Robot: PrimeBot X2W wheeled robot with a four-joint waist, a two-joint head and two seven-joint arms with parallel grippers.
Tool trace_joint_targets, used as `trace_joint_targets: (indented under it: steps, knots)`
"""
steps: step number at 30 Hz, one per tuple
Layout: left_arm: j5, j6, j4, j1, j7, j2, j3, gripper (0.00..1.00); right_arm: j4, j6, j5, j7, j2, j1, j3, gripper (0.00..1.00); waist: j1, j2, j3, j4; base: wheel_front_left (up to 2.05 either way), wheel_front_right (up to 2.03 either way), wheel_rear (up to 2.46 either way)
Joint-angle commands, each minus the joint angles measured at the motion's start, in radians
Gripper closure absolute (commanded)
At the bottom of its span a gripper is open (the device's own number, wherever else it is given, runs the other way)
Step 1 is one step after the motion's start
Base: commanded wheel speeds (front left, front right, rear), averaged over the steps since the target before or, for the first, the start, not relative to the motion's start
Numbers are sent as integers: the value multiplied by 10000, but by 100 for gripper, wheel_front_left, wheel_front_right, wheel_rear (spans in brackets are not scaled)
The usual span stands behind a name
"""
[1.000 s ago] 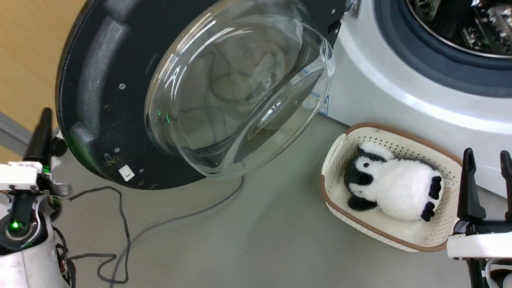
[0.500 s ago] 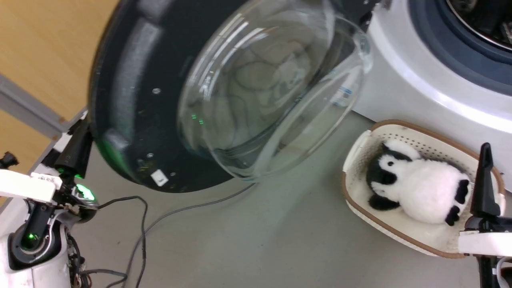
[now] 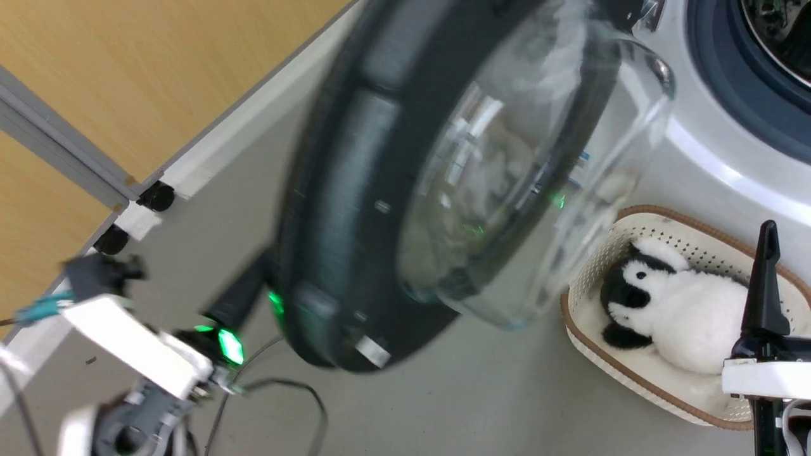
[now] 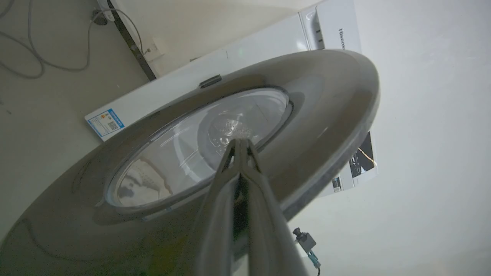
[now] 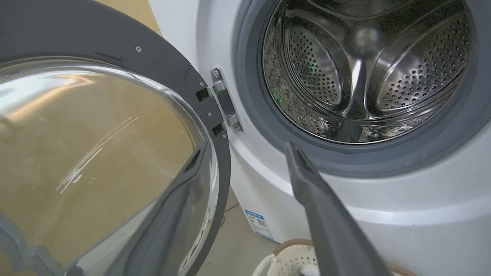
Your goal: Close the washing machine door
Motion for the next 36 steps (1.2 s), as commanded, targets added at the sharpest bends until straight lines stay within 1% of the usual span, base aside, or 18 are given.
trace_joint_targets:
  steps: [1,2,7,10,13,17,21,22,25,30,36]
  knots:
    - [120,-46,-228,249,93,-3,-374,100,31,8,74,-44,11,-133,-14,0,-1,-1,-75,-17,0,0,0]
    - [120,-46,-228,249,93,-3,-374,100,31,8,74,-44,11,-133,-14,0,-1,-1,-75,-17,0,0,0]
    - [327,-46,-1007,655,288,203,-1760,100,49,8,221,-44,11,-57,-305,0,-1,-1,-280,-68,0,0,0]
    - [404,-46,-1236,704,415,312,-2669,100,49,8,313,-44,11,54,-585,0,-1,-1,-440,-119,0,0,0]
    - [579,-46,-1291,662,340,455,-3388,100,70,8,399,-44,11,76,-641,0,-1,-1,-544,-458,0,0,0]
    - [853,-46,-1091,500,-239,566,-4099,100,165,8,506,-44,11,-56,-520,0,-1,-1,-662,-1255,0,0,0]
    - [760,-46,-638,212,-734,510,-4938,100,341,8,615,-44,11,-146,-452,0,-1,-1,-794,-2082,0,0,0]
    - [442,-46,-251,-137,-997,328,-5586,100,415,8,631,-44,11,-166,-409,0,-1,-1,-849,-2635,0,0,0]
    - [102,-46,242,-511,-1276,144,-6044,100,496,8,676,-44,11,-178,-366,0,-1,-1,-871,-3178,0,0,0]
    - [86,-46,1369,-1181,-1982,-59,-6792,100,625,8,736,-44,11,-161,-286,0,-1,-1,-886,-3894,0,0,0]
    - [-328,-46,2782,-1536,-2817,-178,-7637,100,889,8,827,-44,11,-137,-187,0,-1,-1,-995,-4437,0,0,0]
